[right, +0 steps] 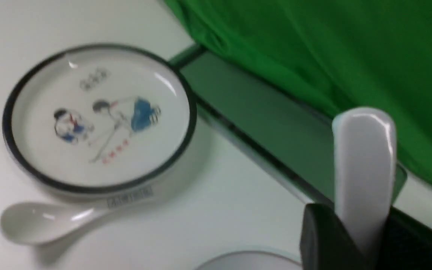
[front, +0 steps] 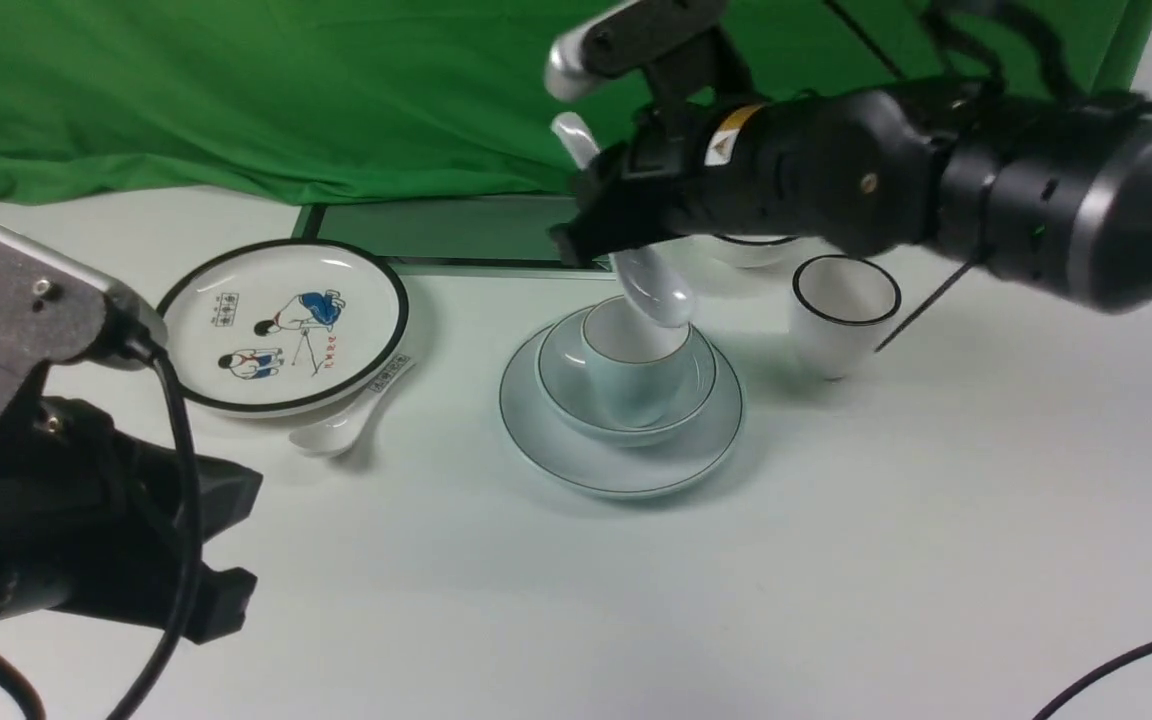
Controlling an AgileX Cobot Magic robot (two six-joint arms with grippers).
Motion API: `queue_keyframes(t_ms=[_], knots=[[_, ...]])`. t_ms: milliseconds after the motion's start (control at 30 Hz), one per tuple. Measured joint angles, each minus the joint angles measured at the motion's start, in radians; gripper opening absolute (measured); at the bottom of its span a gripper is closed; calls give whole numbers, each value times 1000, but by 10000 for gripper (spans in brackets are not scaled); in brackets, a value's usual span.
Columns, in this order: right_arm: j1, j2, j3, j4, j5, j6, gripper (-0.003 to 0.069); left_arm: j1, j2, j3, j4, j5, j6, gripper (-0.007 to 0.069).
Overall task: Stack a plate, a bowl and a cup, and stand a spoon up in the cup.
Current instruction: Use the right arm to put the blue soup spoon into the blue teacup in the middle
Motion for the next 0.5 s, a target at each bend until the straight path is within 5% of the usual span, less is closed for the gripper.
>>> queue_keyframes(t_ms=[333,467,500], knots=[[-26,138,8,3,-88,4,184,0,-22,0,-25,10,33,-36],[-26,103,8,4,-47,10,367,0,-76,0,-33,10,53,-36],[-26,99,8,4,-43,10,367,0,-78,0,-33,10,53,-36]])
